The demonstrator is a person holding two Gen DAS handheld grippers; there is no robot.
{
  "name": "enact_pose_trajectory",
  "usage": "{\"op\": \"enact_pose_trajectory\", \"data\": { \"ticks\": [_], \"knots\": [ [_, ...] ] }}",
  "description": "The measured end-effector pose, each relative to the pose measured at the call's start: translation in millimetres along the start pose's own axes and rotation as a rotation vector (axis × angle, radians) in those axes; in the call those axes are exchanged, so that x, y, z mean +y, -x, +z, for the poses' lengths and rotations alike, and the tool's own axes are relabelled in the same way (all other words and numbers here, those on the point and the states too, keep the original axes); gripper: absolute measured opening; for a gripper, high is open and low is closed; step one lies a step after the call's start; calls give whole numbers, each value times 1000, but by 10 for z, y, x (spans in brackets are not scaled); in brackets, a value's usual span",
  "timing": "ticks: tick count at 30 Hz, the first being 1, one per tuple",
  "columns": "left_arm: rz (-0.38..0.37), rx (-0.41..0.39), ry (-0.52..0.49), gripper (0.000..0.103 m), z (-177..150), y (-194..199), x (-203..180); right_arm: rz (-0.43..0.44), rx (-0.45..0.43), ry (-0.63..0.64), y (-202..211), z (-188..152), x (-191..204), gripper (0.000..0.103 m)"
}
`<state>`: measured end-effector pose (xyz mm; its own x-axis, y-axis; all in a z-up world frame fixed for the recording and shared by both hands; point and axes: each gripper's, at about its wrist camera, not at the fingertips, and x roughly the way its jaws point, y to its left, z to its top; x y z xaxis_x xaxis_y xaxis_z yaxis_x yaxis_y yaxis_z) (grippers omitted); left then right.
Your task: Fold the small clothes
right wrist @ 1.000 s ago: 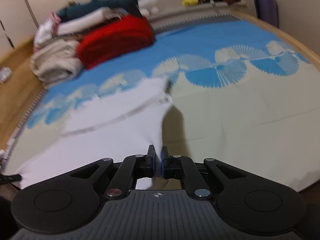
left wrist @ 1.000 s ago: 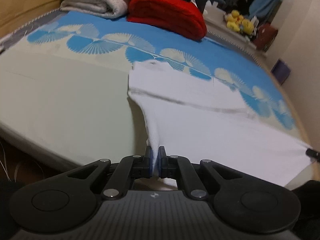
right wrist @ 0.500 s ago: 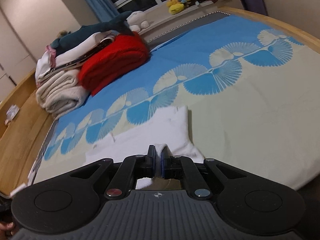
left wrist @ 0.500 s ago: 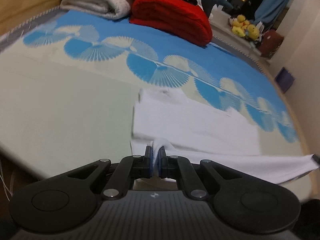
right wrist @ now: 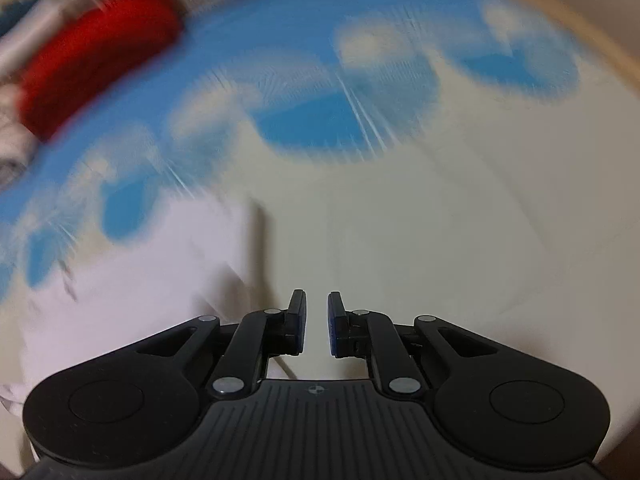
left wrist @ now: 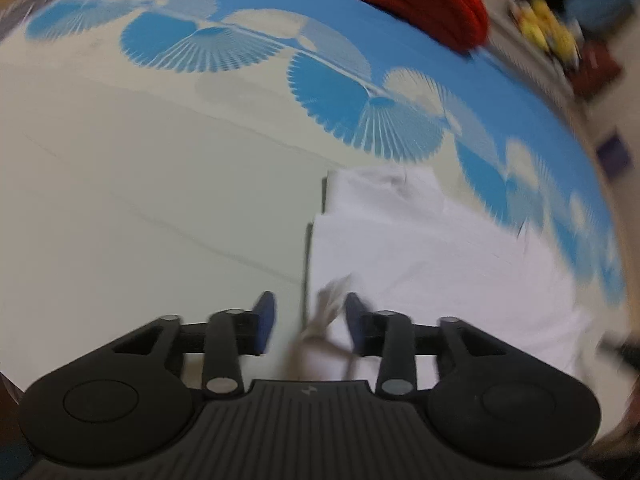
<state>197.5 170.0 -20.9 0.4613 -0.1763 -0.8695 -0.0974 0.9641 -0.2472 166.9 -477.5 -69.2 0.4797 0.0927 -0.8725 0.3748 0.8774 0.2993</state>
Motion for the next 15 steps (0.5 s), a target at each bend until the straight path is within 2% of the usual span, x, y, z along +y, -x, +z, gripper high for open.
{"op": "enact_pose_trajectory", "data": {
  "ticks": [1,4,5,8,11,13,15],
  "knots": [
    [17,13,-36,54,-44,-15,-27,32,-10,-2,-2,17,-22,14],
    [56,56,-106,56,-145,-115,-44,50,-1,126,-88,-8,83,16],
    [65,62,-120,58,-172,-158,-44,57,10,173,-128,-37,127,19],
    [95,94,-178,59,-249,-330,-119,69,58,287,-260,-150,249,21],
    [104,75,-196,59,-244,-420,-189,85,52,374,-314,-216,395,21],
    [92,61,-166,59,-164,-435,-227,89,40,367,-327,-189,440,21],
    [54,5,-151,59,-33,-394,-301,107,31,353,-360,-150,484,21]
  ]
}}
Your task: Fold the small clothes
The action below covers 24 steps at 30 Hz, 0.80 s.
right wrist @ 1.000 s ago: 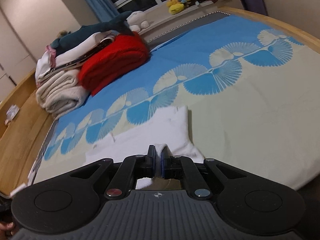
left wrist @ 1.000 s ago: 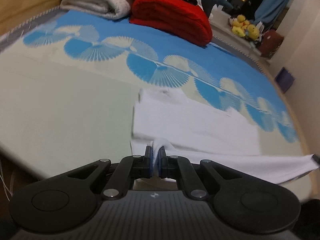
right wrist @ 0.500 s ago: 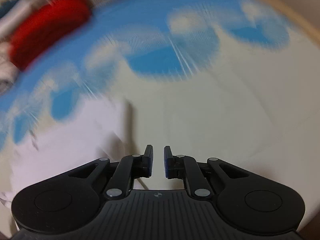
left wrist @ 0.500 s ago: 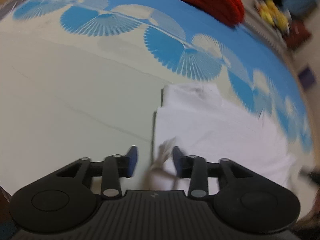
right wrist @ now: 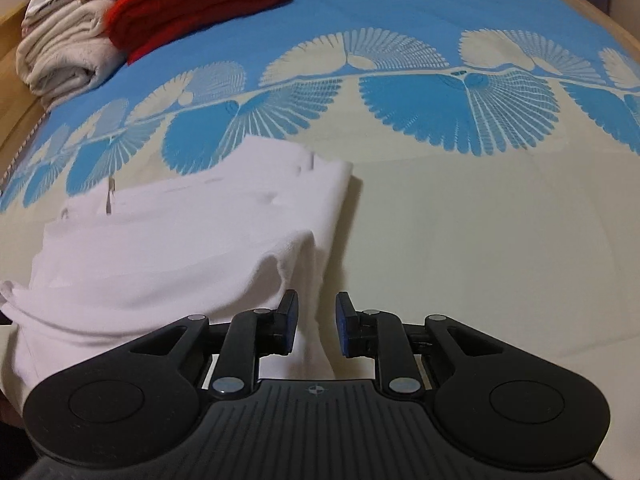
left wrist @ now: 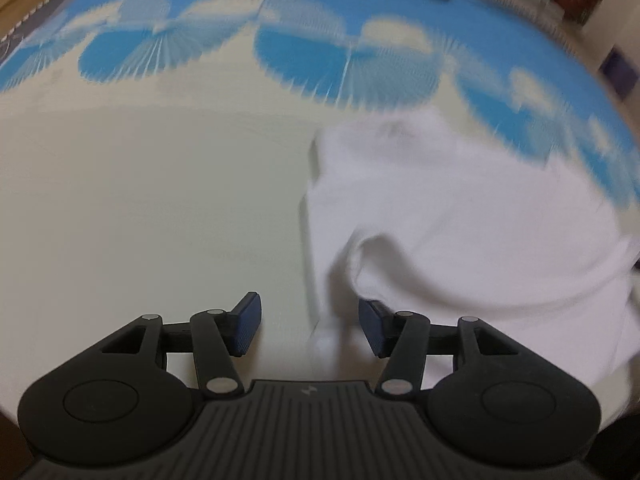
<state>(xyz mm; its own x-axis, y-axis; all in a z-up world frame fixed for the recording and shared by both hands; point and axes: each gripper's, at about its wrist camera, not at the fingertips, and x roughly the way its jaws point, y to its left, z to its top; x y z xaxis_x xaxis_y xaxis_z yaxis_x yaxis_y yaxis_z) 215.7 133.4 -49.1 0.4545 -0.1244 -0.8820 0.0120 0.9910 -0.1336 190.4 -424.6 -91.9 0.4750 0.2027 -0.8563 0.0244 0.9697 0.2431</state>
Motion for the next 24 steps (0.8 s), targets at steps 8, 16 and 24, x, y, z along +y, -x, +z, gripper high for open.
{"op": "enact_pose_trajectory", "data": {
  "ticks": [8,16,24],
  "knots": [
    [-67,-10,-10,58,359,-374,-143,11,-27,-45,-227,166,56,21],
    [-96,-78,-162,49,380,-449,-395,35,-54,5,-376,269,133,21],
    [-96,-57,-233,6,474,-456,-384,9,-45,144,-393,313,280,6]
  ]
}}
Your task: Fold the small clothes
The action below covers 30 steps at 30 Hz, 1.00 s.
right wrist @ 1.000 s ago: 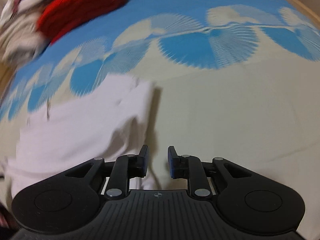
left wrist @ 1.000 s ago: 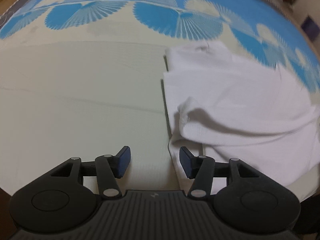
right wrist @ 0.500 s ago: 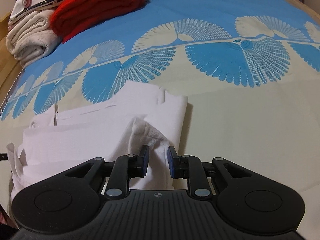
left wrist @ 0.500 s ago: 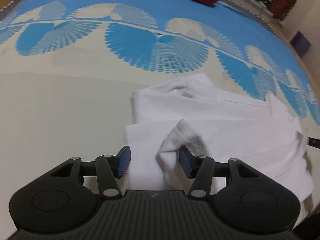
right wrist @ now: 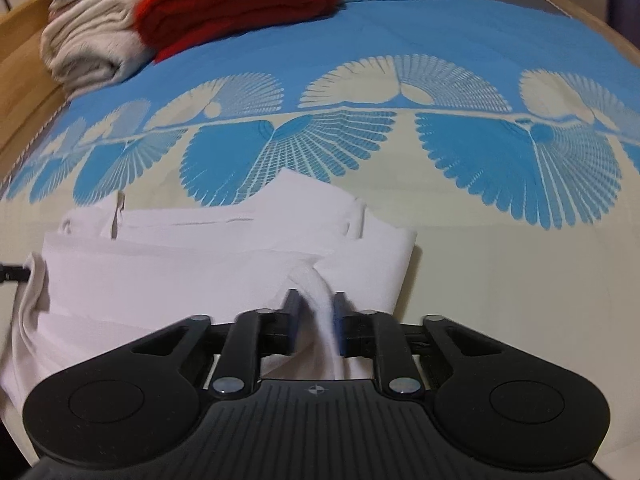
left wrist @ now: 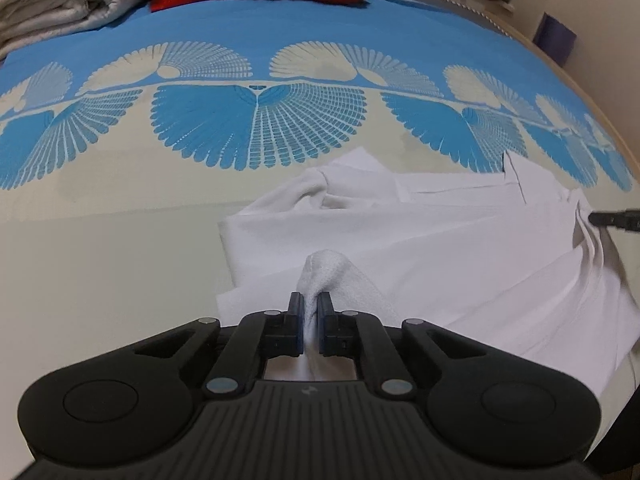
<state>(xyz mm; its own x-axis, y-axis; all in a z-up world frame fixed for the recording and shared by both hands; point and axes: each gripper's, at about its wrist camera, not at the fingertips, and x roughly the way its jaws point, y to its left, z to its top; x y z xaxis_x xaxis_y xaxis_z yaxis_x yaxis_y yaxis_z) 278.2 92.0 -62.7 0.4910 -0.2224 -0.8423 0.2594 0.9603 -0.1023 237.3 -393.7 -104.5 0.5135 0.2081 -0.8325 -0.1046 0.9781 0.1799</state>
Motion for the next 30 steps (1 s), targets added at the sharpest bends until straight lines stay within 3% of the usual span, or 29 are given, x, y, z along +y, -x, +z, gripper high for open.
{"op": "enact_pose_trajectory", "data": {
  "ticks": [3,6,7,9,11,13,16,18,19,21,23,27,30],
  "knots": [
    [-24,-51,51,6,72,145,152,34,-87,-45,177,88,-60,4],
    [82,-220,249,5,168,371,414,70,-238,-203,403,195,-219,4],
    [103,-233,279,5,190,357,446,62,-276,-257,431,221,-282,4],
    [104,-174,217,5,229,192,381,27,-284,-361,348,263,-420,4],
    [135,-149,177,5,263,76,314,-22,-228,-373,165,291,-451,4],
    [112,-173,204,5,312,59,351,-51,-208,-356,51,323,-430,4],
    [118,-222,253,5,354,75,427,-57,-269,-322,67,392,-358,4],
    [144,-252,291,7,392,77,467,-56,-332,-322,110,422,-332,4],
    [194,-254,313,9,415,70,491,-83,-336,-326,99,429,-345,4],
    [189,-216,359,19,463,64,587,-171,-283,-365,34,418,-392,9],
    [102,-183,410,21,448,105,662,-188,-190,-442,-35,368,-523,31],
    [-6,-77,364,22,372,175,625,-135,-99,-444,31,294,-588,32],
    [-69,64,354,27,158,155,616,-56,-6,-392,82,201,-537,37]
  ]
}}
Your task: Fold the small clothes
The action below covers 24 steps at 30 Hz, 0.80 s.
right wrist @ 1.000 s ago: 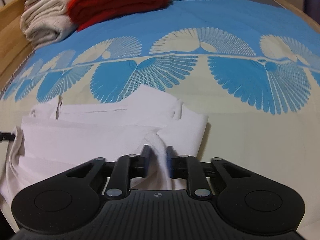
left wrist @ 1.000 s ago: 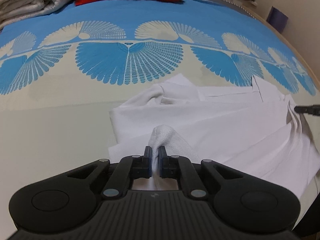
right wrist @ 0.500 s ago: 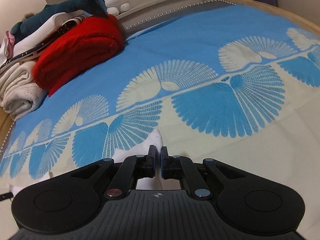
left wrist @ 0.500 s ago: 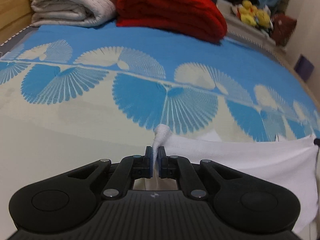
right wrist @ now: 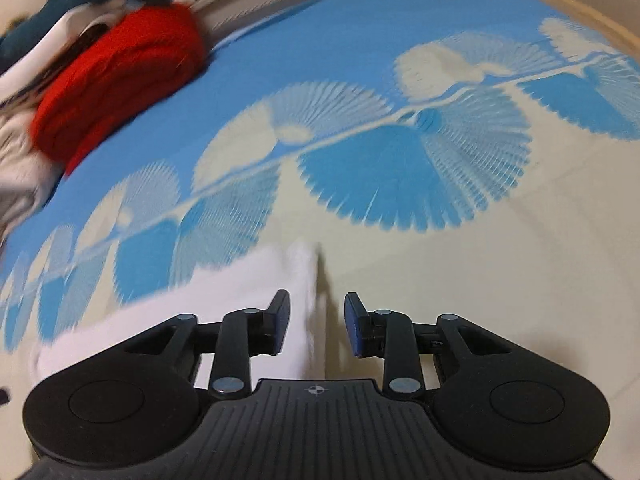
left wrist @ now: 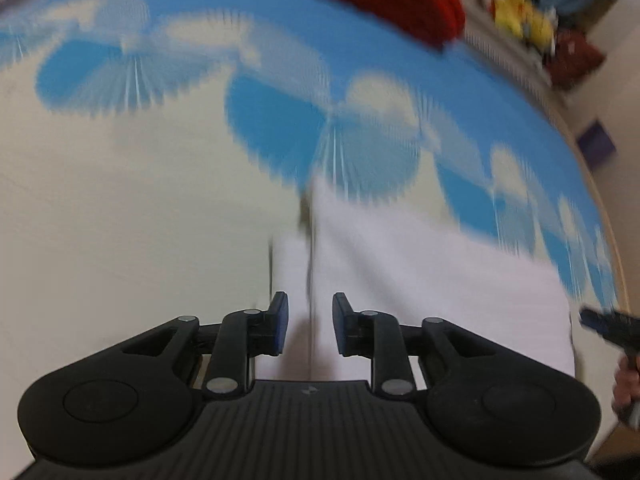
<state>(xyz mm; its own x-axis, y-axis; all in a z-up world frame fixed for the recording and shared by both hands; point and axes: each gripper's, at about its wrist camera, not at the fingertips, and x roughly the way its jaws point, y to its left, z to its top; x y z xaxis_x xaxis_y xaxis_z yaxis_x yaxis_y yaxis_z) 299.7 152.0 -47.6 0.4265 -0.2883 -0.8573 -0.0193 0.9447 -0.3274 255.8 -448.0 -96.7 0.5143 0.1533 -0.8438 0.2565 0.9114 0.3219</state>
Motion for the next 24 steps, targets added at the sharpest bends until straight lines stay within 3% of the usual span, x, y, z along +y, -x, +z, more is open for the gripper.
{"op": "enact_pose_trajectory", "data": {
  "ticks": [2,4,7,10,12,14,15,17,20,24],
  "knots": [
    [9,91,-27,27,-165,-42,41,29,101,33,1,-122,7,40],
    [2,133,-96,27,-335,-35,12,22,187,88,12,-265,33,41],
    [-36,178,-150,27,-541,-40,-32,0,251,213,83,-502,135,44],
    [-21,213,-193,26,-703,-97,-86,-32,302,268,109,-695,177,44],
    [21,215,-227,4,-778,-109,-95,-65,322,280,131,-793,208,44],
    [-4,191,-211,3,-805,-15,-63,-78,305,289,206,-834,236,43],
    [-16,164,-210,3,-806,82,-57,-77,284,293,255,-848,267,40],
    [-41,123,-180,3,-815,268,-14,-72,244,289,355,-842,277,3],
    [0,131,-179,3,-893,370,15,-40,214,250,488,-803,242,3],
    [125,271,-313,3,-1145,136,-116,-98,308,258,385,-878,147,3]
  ]
}}
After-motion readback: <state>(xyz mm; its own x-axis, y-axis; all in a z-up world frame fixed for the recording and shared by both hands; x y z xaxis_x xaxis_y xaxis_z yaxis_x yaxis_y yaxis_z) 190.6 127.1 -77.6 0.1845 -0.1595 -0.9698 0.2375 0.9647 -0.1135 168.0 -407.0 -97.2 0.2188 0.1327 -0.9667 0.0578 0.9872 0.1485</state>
